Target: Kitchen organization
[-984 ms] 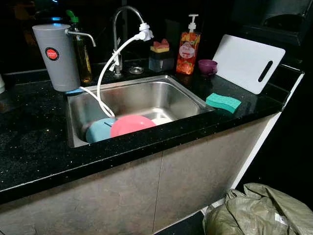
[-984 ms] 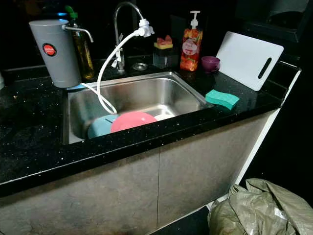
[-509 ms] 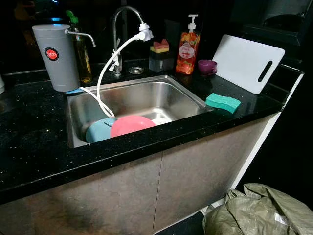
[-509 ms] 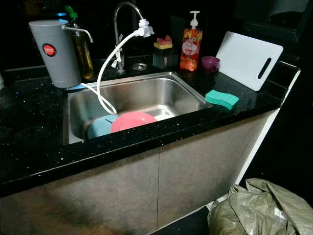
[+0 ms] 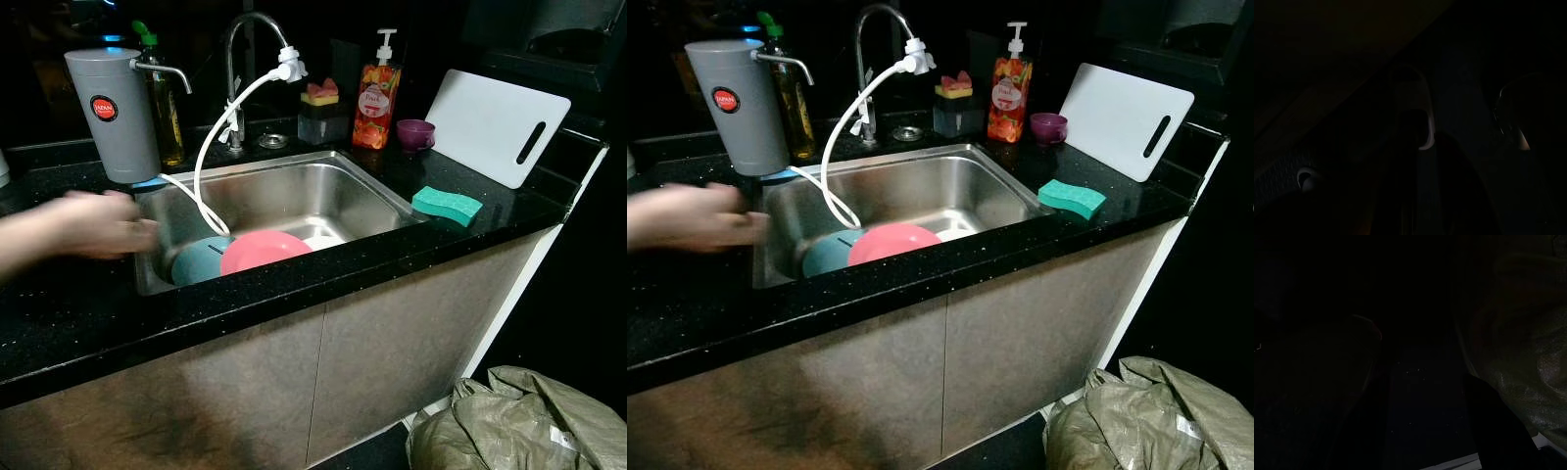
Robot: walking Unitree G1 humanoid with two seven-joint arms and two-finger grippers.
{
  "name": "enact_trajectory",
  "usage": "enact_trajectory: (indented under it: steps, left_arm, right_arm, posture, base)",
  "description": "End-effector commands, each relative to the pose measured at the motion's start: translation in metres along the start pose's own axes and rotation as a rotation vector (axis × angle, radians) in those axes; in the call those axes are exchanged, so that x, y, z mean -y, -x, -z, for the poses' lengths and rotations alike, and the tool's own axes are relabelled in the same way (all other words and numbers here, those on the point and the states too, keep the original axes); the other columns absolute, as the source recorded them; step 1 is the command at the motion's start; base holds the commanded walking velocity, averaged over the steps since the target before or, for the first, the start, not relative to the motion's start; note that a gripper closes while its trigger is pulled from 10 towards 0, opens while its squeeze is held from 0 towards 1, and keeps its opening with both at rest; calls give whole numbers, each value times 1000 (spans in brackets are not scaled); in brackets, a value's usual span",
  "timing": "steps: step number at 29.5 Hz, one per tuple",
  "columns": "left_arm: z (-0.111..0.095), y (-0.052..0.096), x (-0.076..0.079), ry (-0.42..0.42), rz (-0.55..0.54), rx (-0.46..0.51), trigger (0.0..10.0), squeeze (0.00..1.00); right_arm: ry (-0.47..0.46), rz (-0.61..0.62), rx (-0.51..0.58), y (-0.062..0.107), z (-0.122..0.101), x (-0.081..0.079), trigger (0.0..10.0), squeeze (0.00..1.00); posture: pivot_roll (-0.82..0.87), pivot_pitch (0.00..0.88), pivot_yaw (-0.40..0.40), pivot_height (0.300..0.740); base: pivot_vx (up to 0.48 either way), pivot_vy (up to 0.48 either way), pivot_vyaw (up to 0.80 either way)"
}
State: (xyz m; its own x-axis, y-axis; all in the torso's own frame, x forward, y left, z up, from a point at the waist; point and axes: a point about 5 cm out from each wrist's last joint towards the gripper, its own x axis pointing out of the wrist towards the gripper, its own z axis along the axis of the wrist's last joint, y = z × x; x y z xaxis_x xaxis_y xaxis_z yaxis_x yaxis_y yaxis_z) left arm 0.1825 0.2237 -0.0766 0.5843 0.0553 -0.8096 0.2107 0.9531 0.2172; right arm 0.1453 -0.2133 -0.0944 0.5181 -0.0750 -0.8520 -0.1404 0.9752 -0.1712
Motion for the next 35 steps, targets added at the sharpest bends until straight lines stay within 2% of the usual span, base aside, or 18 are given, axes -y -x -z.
enact_trajectory:
  steps: [1,35]
  left_arm:
    - [9,2,1,-3,2,-33,10000,0]
    - [10,2,1,-4,4,-35,10000,0]
  right_arm:
    - [-10,1,-30,2,9,-1,10000,0]
    - [-3,-3,-32,2,10,-2,10000,0]
  posture:
    - [9,110,-20,740]
    - [6,112,-21,740]
  base:
    - [0,0,0]
    - [0,0,0]
